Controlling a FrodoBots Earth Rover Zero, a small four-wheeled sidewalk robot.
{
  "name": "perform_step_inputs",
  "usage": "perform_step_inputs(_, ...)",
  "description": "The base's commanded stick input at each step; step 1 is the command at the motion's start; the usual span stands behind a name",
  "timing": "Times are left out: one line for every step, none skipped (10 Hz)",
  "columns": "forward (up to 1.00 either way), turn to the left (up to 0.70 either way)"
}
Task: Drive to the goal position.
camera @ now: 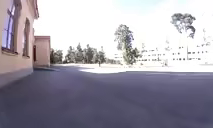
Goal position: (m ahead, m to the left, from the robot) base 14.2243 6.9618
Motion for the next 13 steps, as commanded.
perform_step_inputs(0.7, 0.0)
perform_step_inputs(0.7, 0.0)
perform_step_inputs(0.7, 0.0)
perform_step_inputs(0.7, 0.0)
perform_step_inputs(0.7, 0.0)
perform_step_inputs(0.7, 0.0)
perform_step_inputs(0.7, 0.0)
perform_step_inputs(0.7, 0.0)
perform_step_inputs(0.7, 0.0)
perform_step_inputs(0.7, 0.0)
perform_step_inputs(0.7, 0.0)
perform_step_inputs(0.7, 0.0)
perform_step_inputs(0.7, 0.0)
